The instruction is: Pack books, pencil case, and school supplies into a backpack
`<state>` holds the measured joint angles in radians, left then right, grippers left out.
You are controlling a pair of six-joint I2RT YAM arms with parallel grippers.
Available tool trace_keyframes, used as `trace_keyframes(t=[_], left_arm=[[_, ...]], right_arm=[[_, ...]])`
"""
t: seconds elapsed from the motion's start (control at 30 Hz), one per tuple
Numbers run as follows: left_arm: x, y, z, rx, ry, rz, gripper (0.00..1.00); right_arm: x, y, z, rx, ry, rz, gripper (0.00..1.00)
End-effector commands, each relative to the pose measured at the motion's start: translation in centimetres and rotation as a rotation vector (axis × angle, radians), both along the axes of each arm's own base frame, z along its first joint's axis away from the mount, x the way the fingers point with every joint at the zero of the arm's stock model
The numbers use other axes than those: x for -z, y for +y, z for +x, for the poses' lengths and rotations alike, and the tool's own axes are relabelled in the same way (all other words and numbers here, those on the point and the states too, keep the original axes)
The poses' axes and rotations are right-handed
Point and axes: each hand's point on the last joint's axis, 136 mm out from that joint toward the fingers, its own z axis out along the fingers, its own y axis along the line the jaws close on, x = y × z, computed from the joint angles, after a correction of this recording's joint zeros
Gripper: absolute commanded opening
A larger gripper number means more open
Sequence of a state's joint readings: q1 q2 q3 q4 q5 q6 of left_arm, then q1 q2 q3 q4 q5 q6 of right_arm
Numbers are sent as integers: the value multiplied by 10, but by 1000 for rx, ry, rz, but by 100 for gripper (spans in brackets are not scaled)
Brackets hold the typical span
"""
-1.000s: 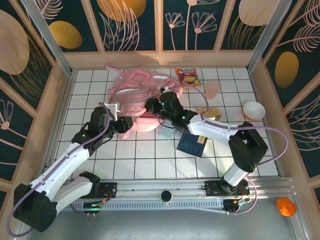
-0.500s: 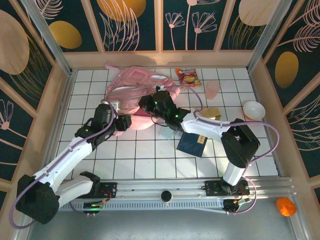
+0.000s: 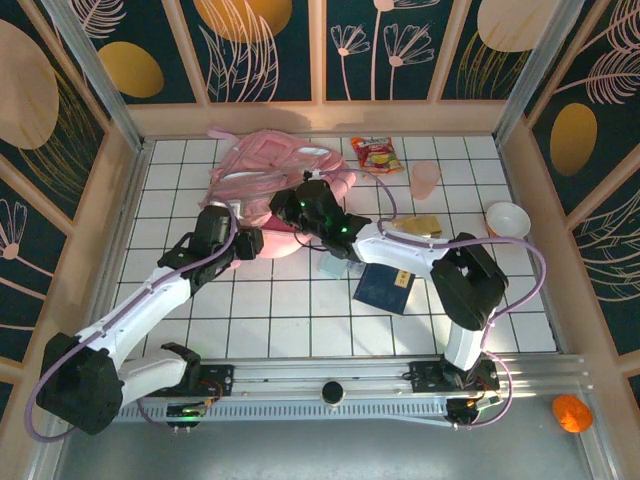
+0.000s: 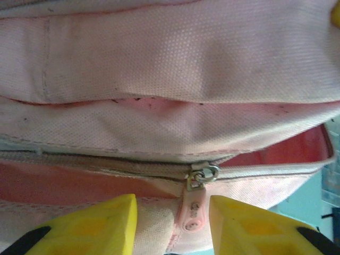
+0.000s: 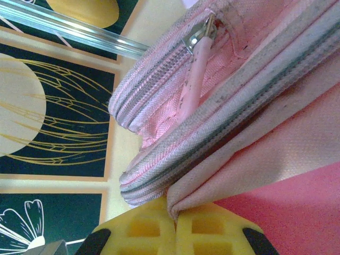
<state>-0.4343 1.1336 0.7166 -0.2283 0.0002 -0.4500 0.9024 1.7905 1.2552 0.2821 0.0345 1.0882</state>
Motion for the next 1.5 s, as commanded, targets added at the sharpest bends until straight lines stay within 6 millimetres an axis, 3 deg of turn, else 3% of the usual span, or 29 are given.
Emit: trace_keyframes(t=[0.0, 0.1, 0.23, 0.57, 0.9, 1.17, 1.33, 1.47], left_arm=[[-2, 8, 11, -56, -21, 46, 34], [1, 12, 14, -76, -19, 72, 19], [4, 3, 10, -14, -5, 59, 0], [1, -2, -5, 47, -7, 31, 0], [-1, -5, -23, 233, -11, 138, 0], [2, 1, -15, 233, -34, 185, 0], [-2, 0, -11, 245, -48, 189, 0], [-2, -12, -18, 305, -45, 137, 0]], right_arm=[[-66, 18, 0, -9, -114, 150, 0], [-66, 18, -1, -17, -122, 124, 0], [-65, 8, -1, -10, -135, 85, 0], [-52, -10, -1, -41, -123, 26, 0], [-32, -60, 13, -140, -115, -109, 0], [-39, -64, -2, -360, -206, -144, 0], [-35, -80, -13, -497, -246, -175, 0], [-26, -98, -13, -546, -244, -206, 0]])
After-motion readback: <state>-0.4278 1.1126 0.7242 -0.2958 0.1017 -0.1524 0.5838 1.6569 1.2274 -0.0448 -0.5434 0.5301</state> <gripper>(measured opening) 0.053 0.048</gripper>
